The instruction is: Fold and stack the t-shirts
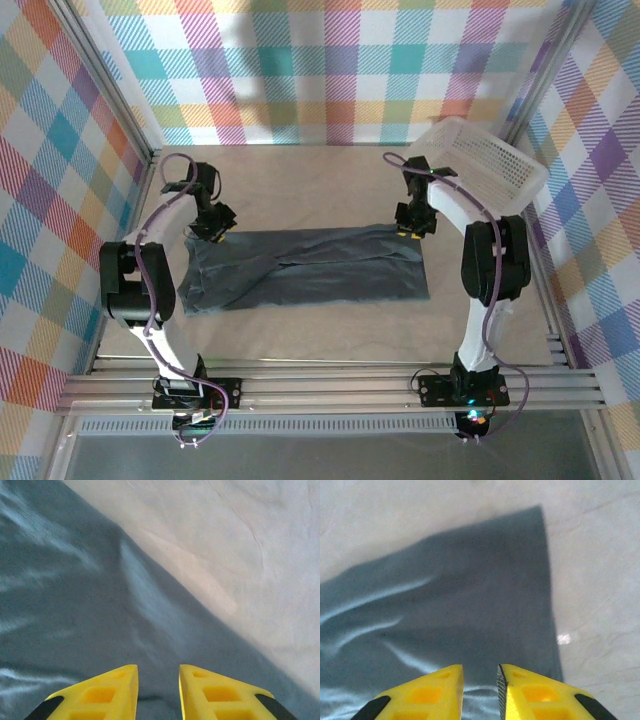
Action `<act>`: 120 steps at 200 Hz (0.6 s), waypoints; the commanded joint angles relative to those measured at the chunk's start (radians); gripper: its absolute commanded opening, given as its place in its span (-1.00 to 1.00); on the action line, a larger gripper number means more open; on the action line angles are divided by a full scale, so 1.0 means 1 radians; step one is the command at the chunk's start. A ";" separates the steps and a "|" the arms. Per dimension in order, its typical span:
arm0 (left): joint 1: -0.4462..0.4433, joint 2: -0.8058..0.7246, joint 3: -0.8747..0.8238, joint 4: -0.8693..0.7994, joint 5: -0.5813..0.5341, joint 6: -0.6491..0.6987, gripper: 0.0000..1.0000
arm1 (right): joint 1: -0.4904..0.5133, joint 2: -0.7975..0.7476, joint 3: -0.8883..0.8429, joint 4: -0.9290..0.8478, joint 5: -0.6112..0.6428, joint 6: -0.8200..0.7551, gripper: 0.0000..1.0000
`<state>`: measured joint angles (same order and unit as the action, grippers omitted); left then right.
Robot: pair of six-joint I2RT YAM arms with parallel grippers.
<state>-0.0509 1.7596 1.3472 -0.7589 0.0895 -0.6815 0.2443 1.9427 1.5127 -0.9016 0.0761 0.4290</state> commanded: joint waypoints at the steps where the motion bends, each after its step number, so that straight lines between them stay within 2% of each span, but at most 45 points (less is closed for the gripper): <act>1: -0.017 -0.007 -0.039 -0.065 0.038 0.042 -0.31 | 0.010 -0.014 -0.091 0.003 -0.056 0.053 -0.54; 33: -0.053 -0.017 -0.056 -0.072 0.102 0.110 -0.12 | 0.010 -0.059 -0.151 0.003 -0.040 0.034 -0.58; 92: -0.164 0.059 -0.078 0.018 0.095 0.222 -0.08 | 0.014 -0.125 -0.137 -0.014 -0.028 -0.001 -0.52; 120: -0.197 0.103 -0.077 -0.009 0.040 0.245 -0.10 | 0.016 -0.154 -0.156 -0.010 -0.040 0.007 -0.51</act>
<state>-0.2230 1.8305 1.2812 -0.7544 0.1673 -0.4873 0.2569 1.8294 1.3560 -0.8951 0.0441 0.4473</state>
